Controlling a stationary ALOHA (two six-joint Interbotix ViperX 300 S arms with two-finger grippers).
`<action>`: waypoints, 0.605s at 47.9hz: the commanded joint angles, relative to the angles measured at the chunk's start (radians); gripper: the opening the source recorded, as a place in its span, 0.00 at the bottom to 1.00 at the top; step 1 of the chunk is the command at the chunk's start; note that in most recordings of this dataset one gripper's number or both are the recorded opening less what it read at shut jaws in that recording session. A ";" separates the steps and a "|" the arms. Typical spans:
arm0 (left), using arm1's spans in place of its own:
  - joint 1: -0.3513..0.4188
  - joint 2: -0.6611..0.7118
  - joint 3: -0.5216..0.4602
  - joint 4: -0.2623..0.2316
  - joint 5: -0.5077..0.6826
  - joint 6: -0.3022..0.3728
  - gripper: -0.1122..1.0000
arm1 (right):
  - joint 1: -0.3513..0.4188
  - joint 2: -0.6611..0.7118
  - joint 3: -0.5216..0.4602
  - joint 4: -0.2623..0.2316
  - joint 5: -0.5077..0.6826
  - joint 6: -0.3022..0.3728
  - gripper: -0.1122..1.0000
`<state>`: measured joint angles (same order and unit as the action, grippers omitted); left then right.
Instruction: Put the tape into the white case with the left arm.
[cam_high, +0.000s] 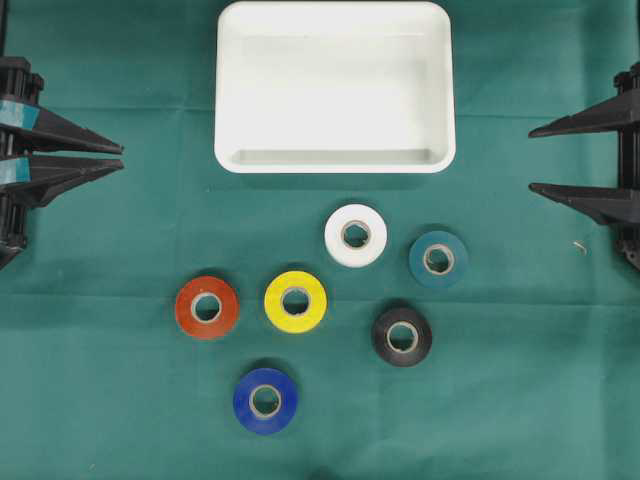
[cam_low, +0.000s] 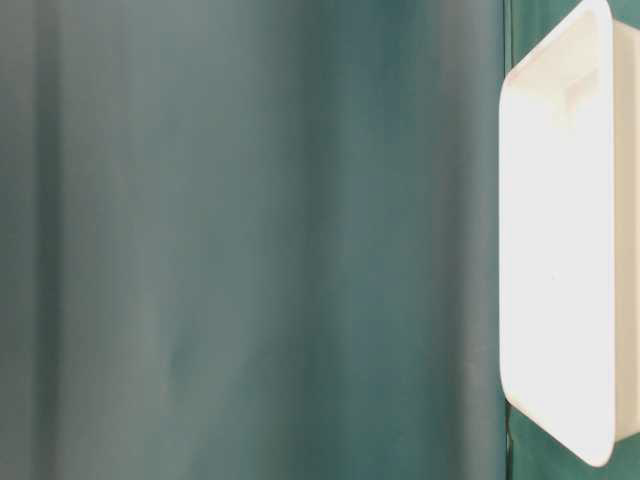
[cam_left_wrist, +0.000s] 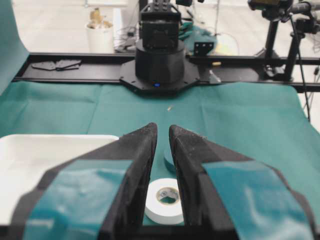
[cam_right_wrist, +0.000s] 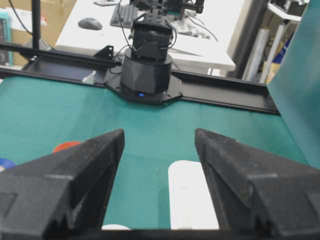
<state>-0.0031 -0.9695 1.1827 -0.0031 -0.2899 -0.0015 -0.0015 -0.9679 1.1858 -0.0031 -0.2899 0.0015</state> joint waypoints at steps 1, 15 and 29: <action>-0.015 -0.006 -0.014 -0.023 -0.017 -0.003 0.32 | -0.003 0.008 0.002 -0.003 -0.014 -0.003 0.32; -0.044 -0.023 -0.017 -0.023 -0.017 -0.003 0.11 | -0.005 -0.021 0.071 -0.005 -0.071 0.002 0.02; -0.049 -0.015 -0.009 -0.023 -0.020 0.000 0.12 | -0.005 -0.023 0.098 -0.005 -0.063 0.002 0.02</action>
<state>-0.0445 -0.9940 1.1842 -0.0230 -0.2991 -0.0046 -0.0046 -0.9940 1.2901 -0.0061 -0.3451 0.0015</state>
